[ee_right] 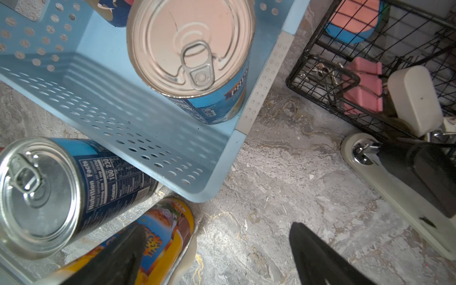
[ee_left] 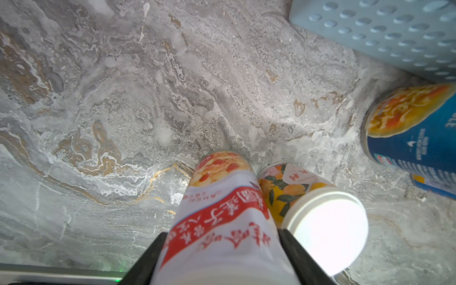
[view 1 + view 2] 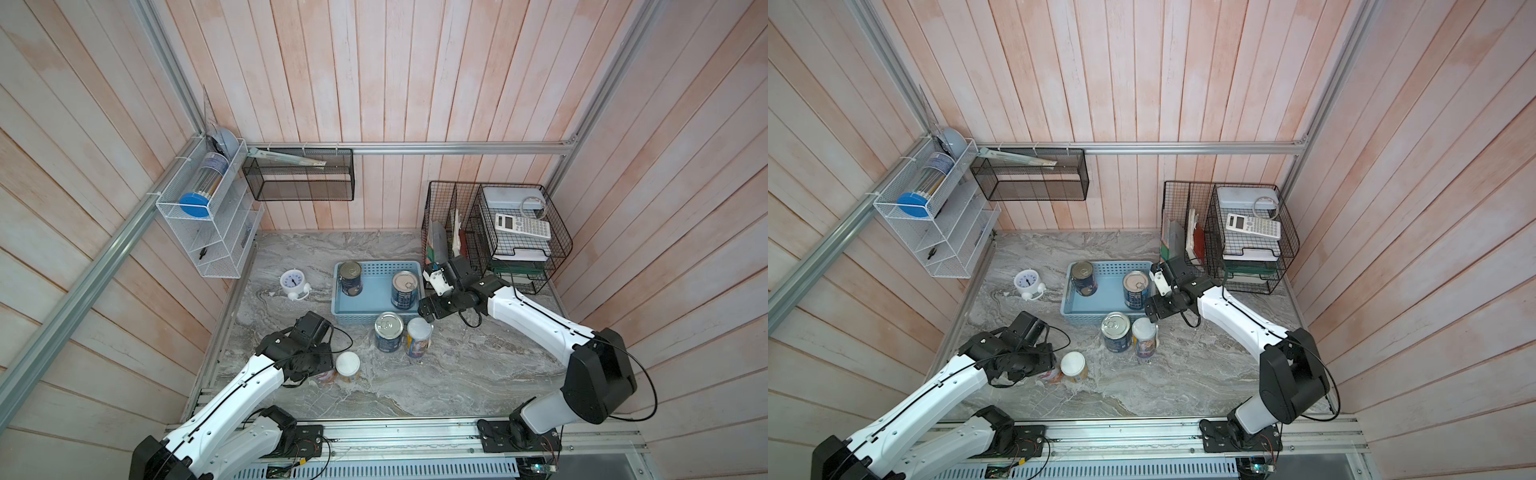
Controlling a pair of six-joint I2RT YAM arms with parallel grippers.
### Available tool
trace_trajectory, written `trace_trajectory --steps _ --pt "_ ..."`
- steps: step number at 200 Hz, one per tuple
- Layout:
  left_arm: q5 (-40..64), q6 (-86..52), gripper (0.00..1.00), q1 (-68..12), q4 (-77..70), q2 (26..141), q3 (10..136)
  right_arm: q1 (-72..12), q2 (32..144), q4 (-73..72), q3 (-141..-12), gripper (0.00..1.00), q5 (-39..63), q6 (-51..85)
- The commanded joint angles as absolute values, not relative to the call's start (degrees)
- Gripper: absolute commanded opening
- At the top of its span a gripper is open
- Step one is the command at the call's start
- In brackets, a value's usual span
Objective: Put the canned food in the basket
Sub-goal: Pick up the canned food from the center of the board, then place the canned food in the basket.
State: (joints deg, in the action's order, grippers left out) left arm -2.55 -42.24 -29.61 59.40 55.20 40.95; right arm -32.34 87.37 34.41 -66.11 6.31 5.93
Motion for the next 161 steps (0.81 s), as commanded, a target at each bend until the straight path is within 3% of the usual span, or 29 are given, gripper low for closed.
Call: trace_trajectory --steps 1,72,124,161 --pt "-3.74 -41.10 0.57 -29.79 60.47 55.23 45.18 -32.79 87.97 34.02 -65.74 0.98 6.46 5.71" --pt "-9.07 -34.16 0.52 -29.79 72.80 59.17 67.36 -32.77 88.77 33.49 -65.04 0.98 6.42 5.45" --pt "-10.41 -24.46 0.52 -29.79 71.34 74.18 86.94 -32.78 88.38 33.32 -64.90 0.98 6.30 5.60" --pt "-8.09 -19.35 0.51 -29.60 66.64 86.85 94.05 -32.81 88.07 33.44 -64.43 0.98 6.59 5.93"
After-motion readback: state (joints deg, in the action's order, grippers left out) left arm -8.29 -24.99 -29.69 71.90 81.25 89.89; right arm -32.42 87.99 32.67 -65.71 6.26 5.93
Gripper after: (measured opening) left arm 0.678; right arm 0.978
